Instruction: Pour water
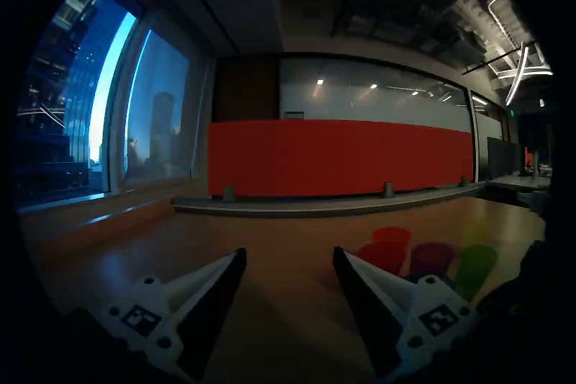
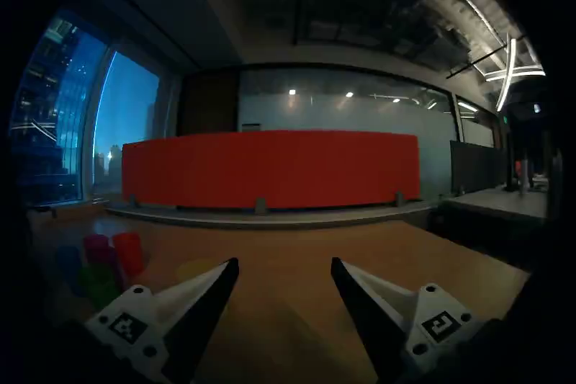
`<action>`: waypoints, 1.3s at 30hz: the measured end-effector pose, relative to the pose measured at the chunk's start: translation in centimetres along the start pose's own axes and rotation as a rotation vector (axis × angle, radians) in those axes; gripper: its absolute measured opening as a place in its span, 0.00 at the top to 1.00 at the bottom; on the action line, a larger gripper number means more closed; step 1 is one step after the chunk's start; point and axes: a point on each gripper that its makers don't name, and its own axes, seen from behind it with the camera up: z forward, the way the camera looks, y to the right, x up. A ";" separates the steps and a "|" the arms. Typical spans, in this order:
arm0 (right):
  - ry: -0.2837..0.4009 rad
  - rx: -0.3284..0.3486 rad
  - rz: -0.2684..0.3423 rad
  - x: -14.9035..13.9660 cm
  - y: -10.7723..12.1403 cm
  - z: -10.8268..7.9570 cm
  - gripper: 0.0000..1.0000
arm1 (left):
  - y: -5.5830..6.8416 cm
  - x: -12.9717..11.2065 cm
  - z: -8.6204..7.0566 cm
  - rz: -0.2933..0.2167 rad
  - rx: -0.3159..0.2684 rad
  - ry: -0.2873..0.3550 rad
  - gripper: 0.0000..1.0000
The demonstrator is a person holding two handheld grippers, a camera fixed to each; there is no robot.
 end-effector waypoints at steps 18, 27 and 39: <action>-0.002 0.000 -0.013 -0.3 -0.2 0.0 0.01 | 0.0 0.0 0.0 0.000 0.000 0.000 0.12; -0.003 -0.001 -0.014 -0.2 -0.2 0.0 0.01 | 0.0 0.0 0.0 0.000 0.000 0.000 0.11; -0.003 -0.001 -0.014 -0.3 -0.2 0.0 0.01 | 0.0 0.0 0.0 0.000 0.000 0.000 0.11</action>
